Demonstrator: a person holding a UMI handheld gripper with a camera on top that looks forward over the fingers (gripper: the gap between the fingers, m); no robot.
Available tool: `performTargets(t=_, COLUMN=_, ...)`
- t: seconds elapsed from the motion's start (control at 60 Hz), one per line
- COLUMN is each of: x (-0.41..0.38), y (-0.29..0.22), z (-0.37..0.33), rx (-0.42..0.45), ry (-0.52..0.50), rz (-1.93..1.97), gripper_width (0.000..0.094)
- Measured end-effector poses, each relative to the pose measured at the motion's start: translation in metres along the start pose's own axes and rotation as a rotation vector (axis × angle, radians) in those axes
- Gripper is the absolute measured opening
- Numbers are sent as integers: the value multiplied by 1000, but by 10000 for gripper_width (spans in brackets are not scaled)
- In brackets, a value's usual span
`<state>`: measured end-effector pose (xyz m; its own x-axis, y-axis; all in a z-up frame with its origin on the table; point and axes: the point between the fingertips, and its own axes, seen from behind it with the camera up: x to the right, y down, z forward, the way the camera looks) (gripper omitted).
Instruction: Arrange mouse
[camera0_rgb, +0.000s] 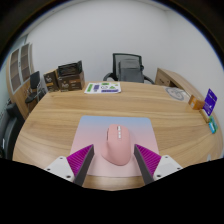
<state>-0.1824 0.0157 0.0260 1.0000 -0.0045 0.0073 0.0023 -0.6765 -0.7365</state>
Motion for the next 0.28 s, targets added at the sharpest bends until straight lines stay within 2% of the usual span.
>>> performTargets(t=0.283, x=-25, y=41, z=-106, rx=38, ry=-132, rz=16, gripper_width=838)
